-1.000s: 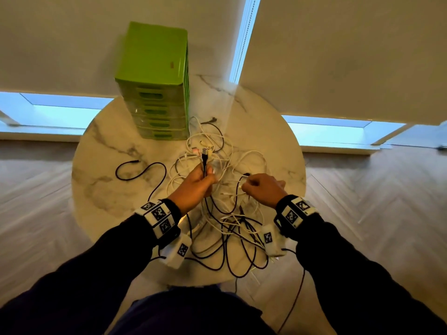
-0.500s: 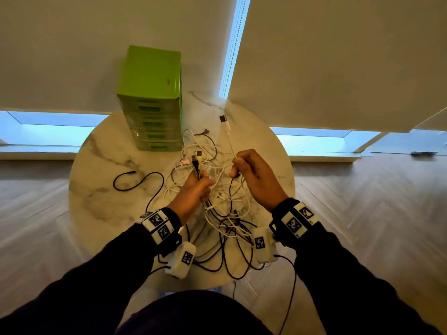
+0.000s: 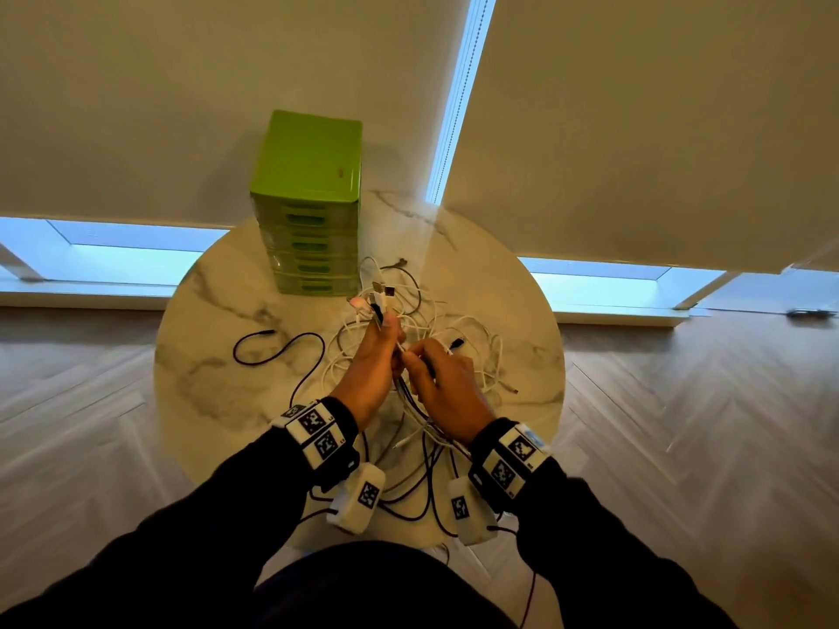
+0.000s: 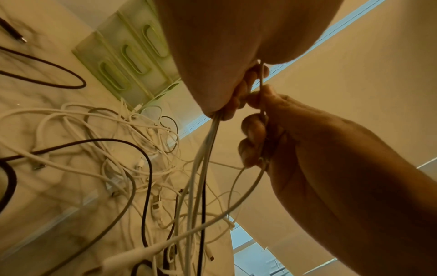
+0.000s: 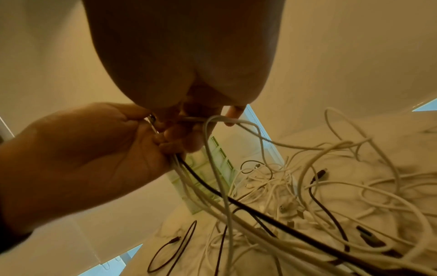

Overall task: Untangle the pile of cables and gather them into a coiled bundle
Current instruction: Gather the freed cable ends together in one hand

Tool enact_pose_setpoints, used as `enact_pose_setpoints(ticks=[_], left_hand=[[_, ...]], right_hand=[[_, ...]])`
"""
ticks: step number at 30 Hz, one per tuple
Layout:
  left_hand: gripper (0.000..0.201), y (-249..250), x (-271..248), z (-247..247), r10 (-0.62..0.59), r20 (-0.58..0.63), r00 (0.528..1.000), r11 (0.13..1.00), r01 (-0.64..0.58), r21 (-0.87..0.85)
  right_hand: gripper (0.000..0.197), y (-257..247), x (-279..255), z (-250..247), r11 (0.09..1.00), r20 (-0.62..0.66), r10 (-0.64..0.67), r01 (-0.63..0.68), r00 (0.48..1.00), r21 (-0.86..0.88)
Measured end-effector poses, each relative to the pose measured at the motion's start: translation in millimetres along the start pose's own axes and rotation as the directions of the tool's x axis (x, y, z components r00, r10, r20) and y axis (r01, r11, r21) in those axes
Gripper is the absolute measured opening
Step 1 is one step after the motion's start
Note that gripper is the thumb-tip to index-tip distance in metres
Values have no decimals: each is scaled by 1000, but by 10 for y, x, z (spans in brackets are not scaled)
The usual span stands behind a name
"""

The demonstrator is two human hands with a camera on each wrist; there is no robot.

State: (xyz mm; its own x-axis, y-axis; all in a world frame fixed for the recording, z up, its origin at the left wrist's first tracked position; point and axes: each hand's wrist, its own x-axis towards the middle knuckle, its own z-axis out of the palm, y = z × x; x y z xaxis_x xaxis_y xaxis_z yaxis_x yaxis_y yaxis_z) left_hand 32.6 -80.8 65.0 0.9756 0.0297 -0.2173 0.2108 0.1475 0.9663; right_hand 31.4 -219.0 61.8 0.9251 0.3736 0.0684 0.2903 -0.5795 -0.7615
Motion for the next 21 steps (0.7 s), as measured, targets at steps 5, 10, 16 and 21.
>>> enact_pose_setpoints(ticks=[5,10,16,21], left_hand=[[49,76,125,-158,53,-82,995,998,-51,21],[43,398,253,-290,146,-78,986,943,-163,-289],[40,1015,411,-746,199,-203,959,891,-264,-370],[38,1058,411,-888,167,-164,972,977,-185,-103]], right_hand=[[32,203,14,97,992,155,40,-21,987,-122],[43,404,167,28,970,303,194,-137,933,-199],[44,872,241,-208,859,402,379,-155,834,-487],[35,879,543,-250,834,178,269,-136,947,-535]])
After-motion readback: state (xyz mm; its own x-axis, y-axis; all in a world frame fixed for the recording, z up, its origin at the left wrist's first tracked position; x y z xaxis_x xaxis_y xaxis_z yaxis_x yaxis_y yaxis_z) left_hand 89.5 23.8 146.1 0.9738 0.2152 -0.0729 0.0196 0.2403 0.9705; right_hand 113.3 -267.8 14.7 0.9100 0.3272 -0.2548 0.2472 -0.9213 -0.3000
